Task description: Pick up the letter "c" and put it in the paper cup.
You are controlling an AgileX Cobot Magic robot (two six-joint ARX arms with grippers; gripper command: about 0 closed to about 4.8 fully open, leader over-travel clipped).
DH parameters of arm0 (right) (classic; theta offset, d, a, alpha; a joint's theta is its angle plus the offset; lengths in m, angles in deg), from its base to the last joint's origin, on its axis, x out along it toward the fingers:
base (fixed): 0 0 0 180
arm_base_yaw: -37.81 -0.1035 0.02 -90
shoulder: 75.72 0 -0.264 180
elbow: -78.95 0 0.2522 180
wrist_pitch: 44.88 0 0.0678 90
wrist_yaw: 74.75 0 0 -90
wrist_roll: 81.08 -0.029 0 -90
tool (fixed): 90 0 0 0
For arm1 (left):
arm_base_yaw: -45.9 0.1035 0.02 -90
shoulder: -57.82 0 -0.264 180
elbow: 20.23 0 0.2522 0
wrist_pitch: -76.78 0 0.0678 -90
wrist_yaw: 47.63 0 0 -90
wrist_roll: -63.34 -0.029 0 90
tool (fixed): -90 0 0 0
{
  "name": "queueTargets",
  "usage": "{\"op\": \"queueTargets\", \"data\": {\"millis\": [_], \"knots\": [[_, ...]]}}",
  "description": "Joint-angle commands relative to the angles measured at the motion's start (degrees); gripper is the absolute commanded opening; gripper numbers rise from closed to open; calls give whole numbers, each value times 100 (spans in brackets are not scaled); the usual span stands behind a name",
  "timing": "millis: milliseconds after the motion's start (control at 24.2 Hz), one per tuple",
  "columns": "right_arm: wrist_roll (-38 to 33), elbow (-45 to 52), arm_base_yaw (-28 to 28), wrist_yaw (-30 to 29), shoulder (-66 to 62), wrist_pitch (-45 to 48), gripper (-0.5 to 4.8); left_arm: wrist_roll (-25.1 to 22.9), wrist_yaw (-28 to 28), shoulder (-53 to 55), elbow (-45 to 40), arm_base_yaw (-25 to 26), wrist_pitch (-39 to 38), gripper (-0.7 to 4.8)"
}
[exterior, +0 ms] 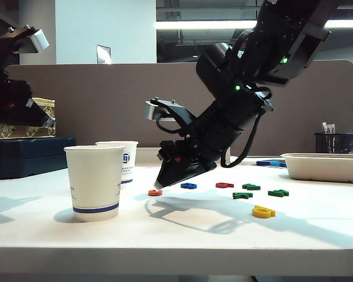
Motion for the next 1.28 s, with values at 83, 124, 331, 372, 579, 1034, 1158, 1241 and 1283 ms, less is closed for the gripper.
{"op": "queueTargets", "data": {"millis": [83, 124, 331, 372, 579, 1034, 1158, 1241, 1283], "knots": [[13, -44, -17, 118, -107, 151, 149, -20, -28, -20, 35, 0, 101, 27], [13, -48, -17, 120, -116, 149, 149, -20, -28, -20, 35, 0, 101, 27], [11, -144, -17, 133, -212, 186, 149, -20, -28, -20, 35, 0, 101, 27], [9, -184, -17, 136, -238, 155, 149, -17, -28, -20, 35, 0, 101, 27], [-35, -367, -17, 133, -343, 138, 149, -20, -28, -17, 35, 0, 103, 27], [-98, -601, -20, 116, -538, 9, 149, -17, -26, -17, 35, 0, 98, 27], [-101, -601, -20, 114, -588, 0, 149, -17, -26, -17, 35, 0, 96, 27], [-103, -599, -20, 111, -610, 0, 149, -17, -26, -17, 35, 0, 96, 27], [-101, -599, -20, 111, -625, 4, 149, -20, -26, -17, 35, 0, 96, 27]]}}
